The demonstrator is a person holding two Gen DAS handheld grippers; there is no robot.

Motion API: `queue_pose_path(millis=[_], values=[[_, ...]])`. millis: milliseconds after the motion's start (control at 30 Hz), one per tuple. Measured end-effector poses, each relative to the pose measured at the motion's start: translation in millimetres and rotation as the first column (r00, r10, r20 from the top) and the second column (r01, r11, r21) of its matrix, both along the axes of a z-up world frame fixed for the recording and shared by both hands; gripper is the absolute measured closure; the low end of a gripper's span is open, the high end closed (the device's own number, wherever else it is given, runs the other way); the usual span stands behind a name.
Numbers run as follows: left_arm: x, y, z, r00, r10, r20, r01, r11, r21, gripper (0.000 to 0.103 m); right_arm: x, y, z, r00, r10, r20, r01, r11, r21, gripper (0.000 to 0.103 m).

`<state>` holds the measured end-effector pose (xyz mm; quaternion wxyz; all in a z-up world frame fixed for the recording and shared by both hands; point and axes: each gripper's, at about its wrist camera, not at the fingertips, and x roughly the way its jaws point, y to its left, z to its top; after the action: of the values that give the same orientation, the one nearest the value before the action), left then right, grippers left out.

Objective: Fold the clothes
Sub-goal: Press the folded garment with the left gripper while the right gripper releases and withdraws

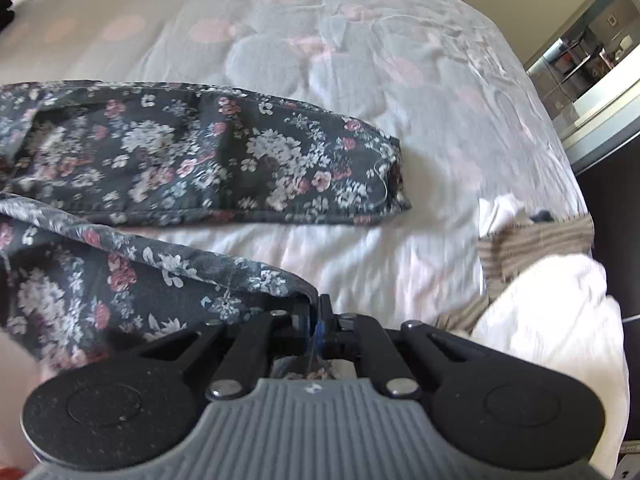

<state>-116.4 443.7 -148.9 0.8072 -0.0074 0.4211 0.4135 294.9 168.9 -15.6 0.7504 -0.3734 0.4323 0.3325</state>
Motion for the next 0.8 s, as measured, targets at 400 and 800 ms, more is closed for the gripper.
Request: queue_pose_path(millis=[400, 800], values=[[-5, 11, -1, 0.999, -0.026, 0.022, 0.027, 0.997, -0.073, 0.099, 38, 20, -36, 0.999, -0.031, -0.034, 0.030, 0.999, -0.025, 0.064], [0, 0, 1, 0.999, -0.026, -0.033, 0.025, 0.999, -0.037, 0.097, 32, -49, 33, 0.995, 0.038, -0.098, -0.032, 0.998, 0.062, 0.026]])
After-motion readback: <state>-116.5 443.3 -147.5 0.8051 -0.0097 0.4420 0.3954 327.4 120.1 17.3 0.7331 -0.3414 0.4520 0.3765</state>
